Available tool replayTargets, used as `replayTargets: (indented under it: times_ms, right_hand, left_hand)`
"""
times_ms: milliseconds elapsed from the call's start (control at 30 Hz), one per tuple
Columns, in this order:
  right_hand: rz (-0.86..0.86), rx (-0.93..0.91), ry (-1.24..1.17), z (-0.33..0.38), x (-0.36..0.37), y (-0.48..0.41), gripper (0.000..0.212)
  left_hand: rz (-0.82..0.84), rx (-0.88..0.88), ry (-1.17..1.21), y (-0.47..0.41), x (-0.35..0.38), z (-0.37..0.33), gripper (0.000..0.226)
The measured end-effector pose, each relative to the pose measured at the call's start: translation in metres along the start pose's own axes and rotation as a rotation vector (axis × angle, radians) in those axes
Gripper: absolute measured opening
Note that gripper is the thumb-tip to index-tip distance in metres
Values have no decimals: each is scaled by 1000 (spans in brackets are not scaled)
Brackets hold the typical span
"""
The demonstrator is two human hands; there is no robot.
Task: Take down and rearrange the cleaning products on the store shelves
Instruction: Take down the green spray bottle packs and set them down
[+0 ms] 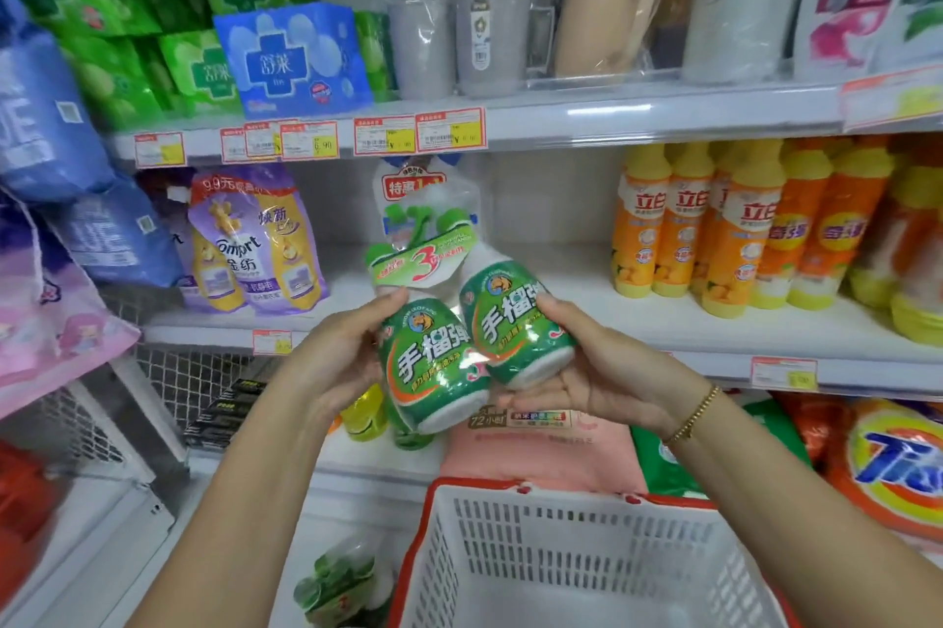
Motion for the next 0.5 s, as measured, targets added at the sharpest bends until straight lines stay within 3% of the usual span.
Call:
replayTargets:
  times_ms: [133,167,233,367,500]
  right_hand:
    - [14,-187,277,21,-31,-3,58]
    - [-42,-282,402,37,-40,-1,54]
    - [-169,-419,575,66,-55,5,68]
    - [-381,-475,927,87,-80,-8,85]
    - [-628,-562,1027,99,-116,-14,80]
  left_hand:
    - [-61,193,-206,-8,14,-23,26]
    - [-49,248,-275,-11,22,-28,28]
    - [-27,326,-347,-18,42,-35,31]
    - [47,403,-447,-46,80,-32,37]
    - [71,466,-591,-81,97,-32,51]
Point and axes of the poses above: each hand's wrist, its own y-axis away from the middle knuckle, its own x-axis out of the palm, z = x × y, the point moved 10 cm from there along -y, towards the middle knuckle, and after that the axes turned 2 degrees about -x, right-handed, at the moved point
